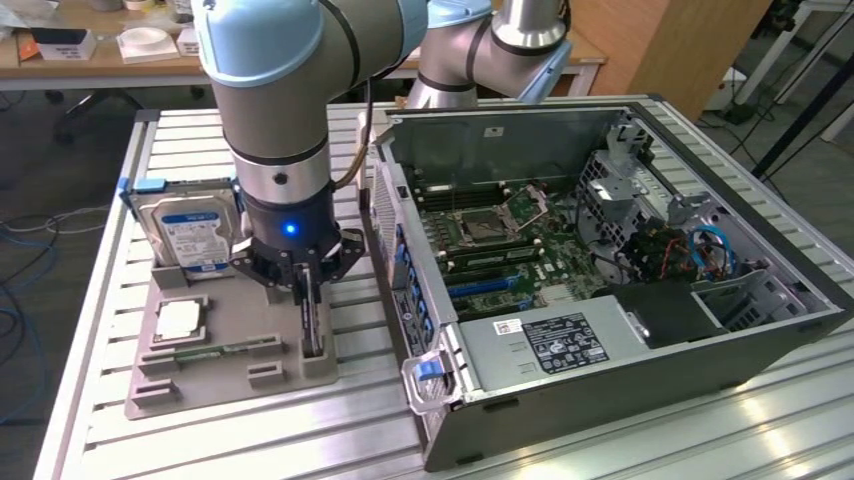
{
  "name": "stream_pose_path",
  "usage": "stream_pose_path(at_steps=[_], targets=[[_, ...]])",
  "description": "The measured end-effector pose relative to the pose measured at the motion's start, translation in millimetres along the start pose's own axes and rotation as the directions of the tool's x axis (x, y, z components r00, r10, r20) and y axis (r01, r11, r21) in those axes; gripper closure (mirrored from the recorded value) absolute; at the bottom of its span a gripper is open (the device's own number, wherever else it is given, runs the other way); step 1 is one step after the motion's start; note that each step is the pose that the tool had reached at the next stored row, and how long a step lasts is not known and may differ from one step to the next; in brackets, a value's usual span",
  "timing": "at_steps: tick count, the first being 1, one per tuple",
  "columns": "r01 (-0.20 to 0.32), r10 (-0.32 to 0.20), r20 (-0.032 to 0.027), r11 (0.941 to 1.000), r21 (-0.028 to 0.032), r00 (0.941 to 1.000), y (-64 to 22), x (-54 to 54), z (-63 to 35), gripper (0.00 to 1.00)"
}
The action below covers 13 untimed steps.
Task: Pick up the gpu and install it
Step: 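Pick up the gpu and move the gpu toward the slot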
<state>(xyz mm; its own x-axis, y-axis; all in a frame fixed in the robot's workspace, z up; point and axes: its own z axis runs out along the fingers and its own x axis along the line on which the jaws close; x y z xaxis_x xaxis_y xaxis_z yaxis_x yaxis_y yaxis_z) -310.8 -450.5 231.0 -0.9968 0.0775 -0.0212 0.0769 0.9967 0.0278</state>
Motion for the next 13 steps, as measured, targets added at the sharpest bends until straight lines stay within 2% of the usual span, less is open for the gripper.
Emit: stream_pose_path(at_steps=[4, 13], targets=[[0.0, 0.0, 0.0003, 1.0, -0.0002, 1.0, 0.1, -0.1, -2.4, 0.74], [0.0, 0.0, -0.0002, 1.0, 0.0, 1.0, 0.9, -0.7, -33.1, 0.74]])
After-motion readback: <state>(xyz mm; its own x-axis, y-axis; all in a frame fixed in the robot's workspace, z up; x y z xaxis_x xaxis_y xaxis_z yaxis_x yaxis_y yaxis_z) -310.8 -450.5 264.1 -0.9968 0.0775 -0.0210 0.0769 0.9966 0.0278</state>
